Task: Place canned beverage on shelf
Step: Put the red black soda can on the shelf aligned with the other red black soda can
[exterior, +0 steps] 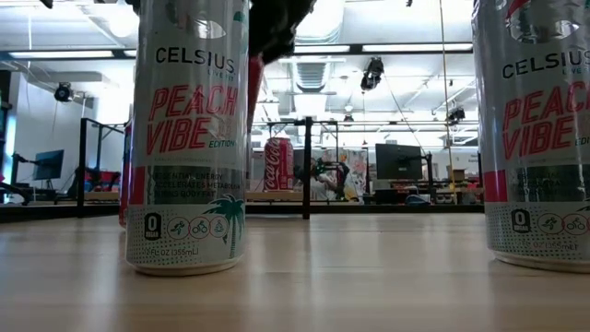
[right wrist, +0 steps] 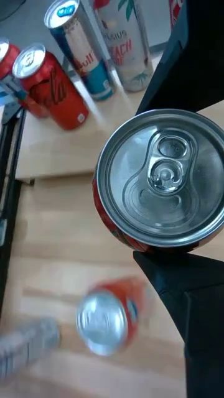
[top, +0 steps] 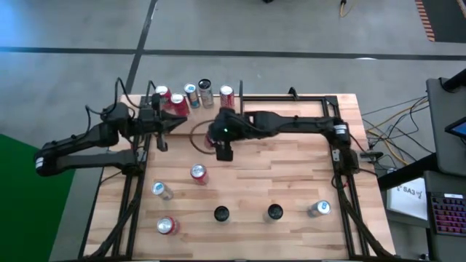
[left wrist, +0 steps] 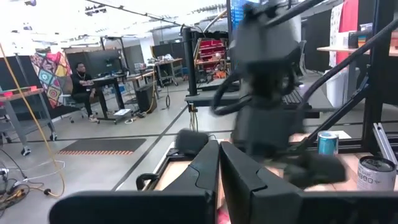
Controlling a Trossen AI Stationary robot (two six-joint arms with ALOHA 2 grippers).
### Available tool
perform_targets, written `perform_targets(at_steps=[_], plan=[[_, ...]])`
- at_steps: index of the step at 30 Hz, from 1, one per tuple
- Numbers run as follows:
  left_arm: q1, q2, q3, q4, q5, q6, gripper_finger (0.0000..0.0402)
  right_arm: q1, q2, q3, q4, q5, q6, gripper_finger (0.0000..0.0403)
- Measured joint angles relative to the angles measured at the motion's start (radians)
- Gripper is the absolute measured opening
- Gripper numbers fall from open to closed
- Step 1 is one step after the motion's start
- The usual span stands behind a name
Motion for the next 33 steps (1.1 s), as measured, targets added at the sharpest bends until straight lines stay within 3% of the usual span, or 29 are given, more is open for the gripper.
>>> perform_targets(at_steps=[15, 33], plan=[[0.0, -0.063, 0.0, -0.04, 0.0, -0.003, 0.0, -0.155, 0.204, 0.239, -0.084, -0.079, 0.024, 0.0292], [0.0, -0.059, 0.0, -0.039, 0.0, -0.008, 0.0, -0.215, 0.25, 0.238, -0.09, -0.082, 0.043, 0.0292]])
